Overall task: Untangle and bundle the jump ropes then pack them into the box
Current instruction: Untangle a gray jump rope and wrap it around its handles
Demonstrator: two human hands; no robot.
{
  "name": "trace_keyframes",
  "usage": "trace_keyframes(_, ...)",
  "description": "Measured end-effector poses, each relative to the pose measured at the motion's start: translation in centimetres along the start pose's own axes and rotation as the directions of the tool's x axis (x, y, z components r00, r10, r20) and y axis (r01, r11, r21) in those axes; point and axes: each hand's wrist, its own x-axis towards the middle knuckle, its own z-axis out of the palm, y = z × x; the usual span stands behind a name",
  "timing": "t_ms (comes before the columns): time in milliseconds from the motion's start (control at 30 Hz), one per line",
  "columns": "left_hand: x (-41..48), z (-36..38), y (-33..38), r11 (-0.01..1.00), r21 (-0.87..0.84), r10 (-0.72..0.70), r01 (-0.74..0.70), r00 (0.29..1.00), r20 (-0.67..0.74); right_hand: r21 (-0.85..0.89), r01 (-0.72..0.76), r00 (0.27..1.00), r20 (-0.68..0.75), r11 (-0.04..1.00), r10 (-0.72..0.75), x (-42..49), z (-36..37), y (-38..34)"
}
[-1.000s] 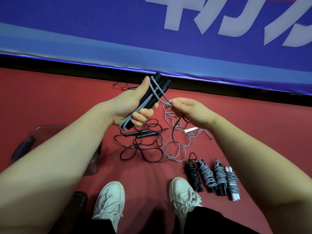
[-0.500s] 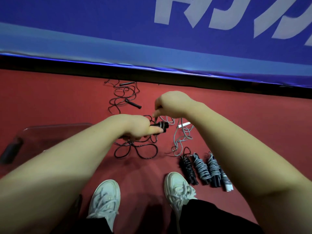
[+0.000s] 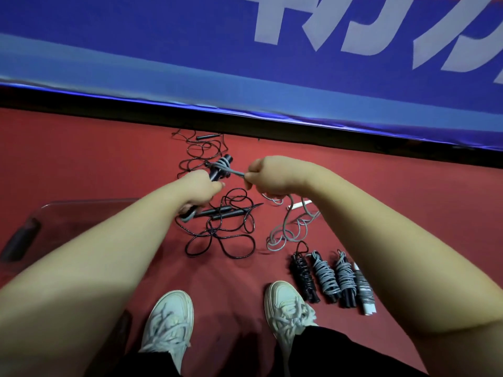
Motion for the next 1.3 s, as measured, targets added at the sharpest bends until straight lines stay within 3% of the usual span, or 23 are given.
trace_keyframes(133, 0.3, -0.4, 0.2, 0.93, -0.367, 0.015, 0.022, 0.995, 0.098, 0.035, 0.041, 0.998, -0.042, 0.999, -0.039, 0.0, 0.4, 1.6)
trace_keyframes(267, 0.1, -1.2, 1.0, 0.711, -0.699, 0.074, 0.075, 0.981, 0.18, 0.06, 0.052, 0.995, -0.087, 0.997, -0.047, 1.0, 1.5, 3.8)
trace_keyframes(367, -0.9, -1.6, 1.7, 0.59, -0.805, 0.164, 0.067, 0.966, 0.201, 0.168, 0.075, 0.987, -0.15, 0.983, -0.05, 1.4, 2.2, 5.3)
trace_keyframes(500, -2.5, -1.4, 2.5, 0.482, -0.87, 0.307, 0.103, 0.91, 0.278, 0.162, 0.106, 0.95, -0.307, 0.981, -0.052, 1.7, 2.0, 5.4)
trace_keyframes(700, -3.7, -1.3, 2.3, 0.692, -0.707, 0.263, 0.145, 0.861, 0.434, -0.013, 0.057, 0.901, -0.429, 0.998, -0.057, 1.7, 2.2, 6.3)
trace_keyframes(767, -3.6, -1.2, 2.5, 0.689, -0.716, 0.268, 0.112, 0.879, 0.395, -0.039, 0.045, 0.872, -0.486, 0.998, -0.058, 1.5, 2.0, 6.6)
trace_keyframes(867, -3.4, -1.1, 3.4, 0.6, -0.795, 0.296, 0.093, 0.897, 0.328, -0.046, 0.079, 0.84, -0.534, 0.996, -0.091, 1.5, 1.7, 6.7)
trace_keyframes(1000, -3.8, -1.1, 4.6, 0.502, -0.854, 0.376, 0.134, 0.856, 0.355, 0.262, 0.281, 0.877, -0.46, 0.923, -0.136, 1.6, 2.1, 6.7)
trace_keyframes(1100, -4.1, -1.1, 4.6, 0.491, -0.855, 0.434, 0.166, 0.804, 0.406, 0.51, 0.31, 0.923, -0.365, 0.802, -0.124, 1.5, 1.9, 6.9)
trace_keyframes(1200, -3.9, -1.5, 4.0, 0.522, -0.825, 0.449, 0.216, 0.753, 0.481, 0.457, 0.33, 0.916, -0.365, 0.826, -0.163, 1.5, 1.9, 7.0)
trace_keyframes(1300, -3.9, -1.8, 3.5, 0.654, -0.721, 0.404, 0.23, 0.7, 0.589, 0.386, 0.315, 0.915, -0.365, 0.867, -0.17, 2.0, 2.0, 7.3)
